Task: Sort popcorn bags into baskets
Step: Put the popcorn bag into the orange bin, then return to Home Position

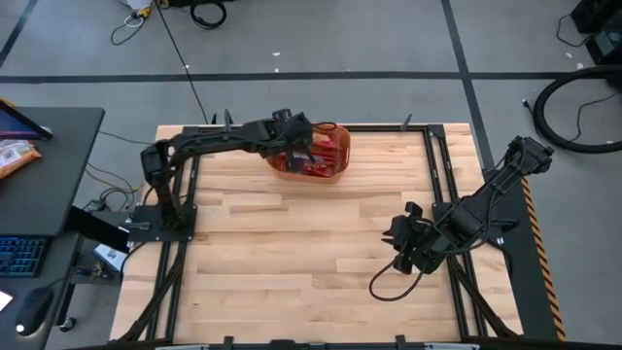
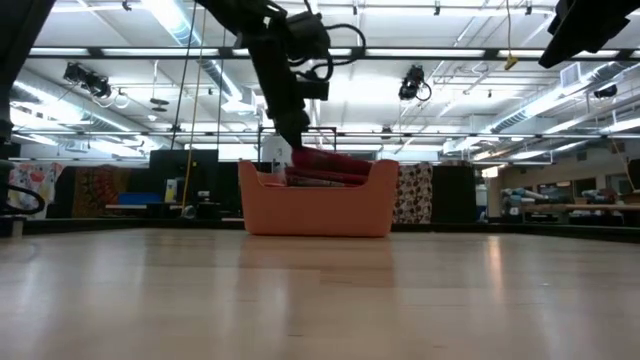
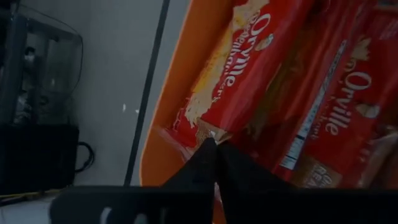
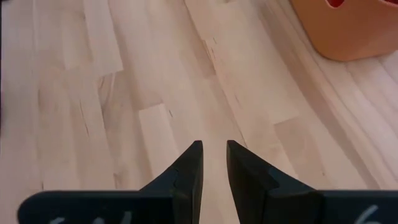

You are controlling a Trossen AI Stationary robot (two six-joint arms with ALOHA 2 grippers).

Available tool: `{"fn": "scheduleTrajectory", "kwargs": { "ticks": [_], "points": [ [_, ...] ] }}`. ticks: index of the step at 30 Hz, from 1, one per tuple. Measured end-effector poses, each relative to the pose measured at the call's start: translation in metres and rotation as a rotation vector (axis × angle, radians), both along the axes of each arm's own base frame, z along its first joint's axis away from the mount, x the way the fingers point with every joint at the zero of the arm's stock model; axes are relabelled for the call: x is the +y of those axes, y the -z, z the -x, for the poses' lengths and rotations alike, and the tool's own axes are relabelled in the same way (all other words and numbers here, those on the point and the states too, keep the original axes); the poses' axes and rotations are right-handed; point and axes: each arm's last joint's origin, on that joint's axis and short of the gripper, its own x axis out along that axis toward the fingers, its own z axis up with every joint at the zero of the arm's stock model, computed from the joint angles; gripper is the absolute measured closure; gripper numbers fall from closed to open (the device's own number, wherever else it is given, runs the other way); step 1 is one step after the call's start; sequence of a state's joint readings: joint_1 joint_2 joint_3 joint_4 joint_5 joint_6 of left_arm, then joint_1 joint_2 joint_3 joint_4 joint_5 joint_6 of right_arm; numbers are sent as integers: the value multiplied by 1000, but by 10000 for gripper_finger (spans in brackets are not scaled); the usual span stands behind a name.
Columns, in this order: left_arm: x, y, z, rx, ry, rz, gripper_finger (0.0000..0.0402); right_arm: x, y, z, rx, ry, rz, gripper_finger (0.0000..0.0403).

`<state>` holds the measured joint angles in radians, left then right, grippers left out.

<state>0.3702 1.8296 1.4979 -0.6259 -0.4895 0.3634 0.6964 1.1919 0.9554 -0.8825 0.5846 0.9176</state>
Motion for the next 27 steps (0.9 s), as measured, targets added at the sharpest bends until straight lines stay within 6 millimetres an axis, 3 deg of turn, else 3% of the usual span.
{"fn": "scheduleTrajectory", "kwargs": {
  "ticks": [7,13,19,27],
  "points": [
    [-13,-3,-3,5,25,-12,307,0,0,0,-6,3,-7,326],
    [-35,-39,12,-112,9,-7,244,-2,-1,-1,-33,14,60,326],
    [-58,-93,50,-362,38,206,243,-9,-6,-1,-80,55,97,342],
    [-89,-139,95,-527,58,231,260,-31,-3,25,-144,82,27,385]
  ]
}}
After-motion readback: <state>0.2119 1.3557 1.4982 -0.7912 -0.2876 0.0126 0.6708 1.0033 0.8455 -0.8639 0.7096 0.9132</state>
